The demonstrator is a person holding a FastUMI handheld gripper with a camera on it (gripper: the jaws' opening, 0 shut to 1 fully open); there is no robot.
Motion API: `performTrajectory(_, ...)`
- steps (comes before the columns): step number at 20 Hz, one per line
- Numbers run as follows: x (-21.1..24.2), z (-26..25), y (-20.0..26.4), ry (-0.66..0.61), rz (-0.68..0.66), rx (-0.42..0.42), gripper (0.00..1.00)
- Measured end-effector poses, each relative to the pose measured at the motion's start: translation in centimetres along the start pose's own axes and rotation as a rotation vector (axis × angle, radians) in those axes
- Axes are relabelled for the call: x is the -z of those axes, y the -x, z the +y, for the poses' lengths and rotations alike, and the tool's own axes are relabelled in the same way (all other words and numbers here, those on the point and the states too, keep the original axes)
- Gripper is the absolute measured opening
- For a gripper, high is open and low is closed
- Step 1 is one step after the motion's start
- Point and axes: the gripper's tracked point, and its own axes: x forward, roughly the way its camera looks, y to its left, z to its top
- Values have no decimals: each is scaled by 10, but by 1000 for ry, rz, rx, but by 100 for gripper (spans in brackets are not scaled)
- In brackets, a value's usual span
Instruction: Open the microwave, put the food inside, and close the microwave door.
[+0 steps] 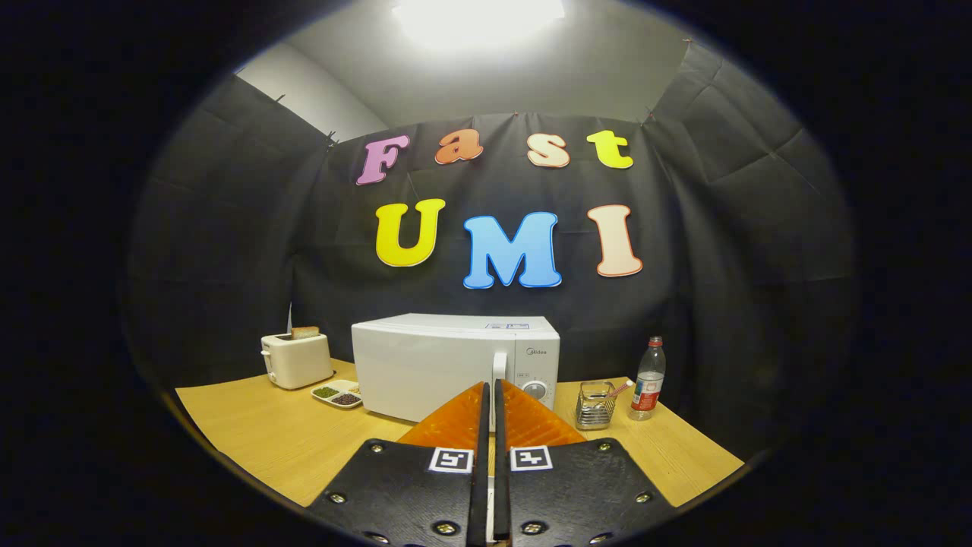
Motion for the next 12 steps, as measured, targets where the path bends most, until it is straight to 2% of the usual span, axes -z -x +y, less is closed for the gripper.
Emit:
performTrajectory(5, -36, -9, 44, 11, -40, -5, 4)
performTrajectory(8, -46, -5, 61, 58, -60, -1, 4)
performTrajectory(10, -48, 4, 67, 61, -61, -32, 3)
performTrajectory(12, -49, 2, 68, 45, -52, -29, 4)
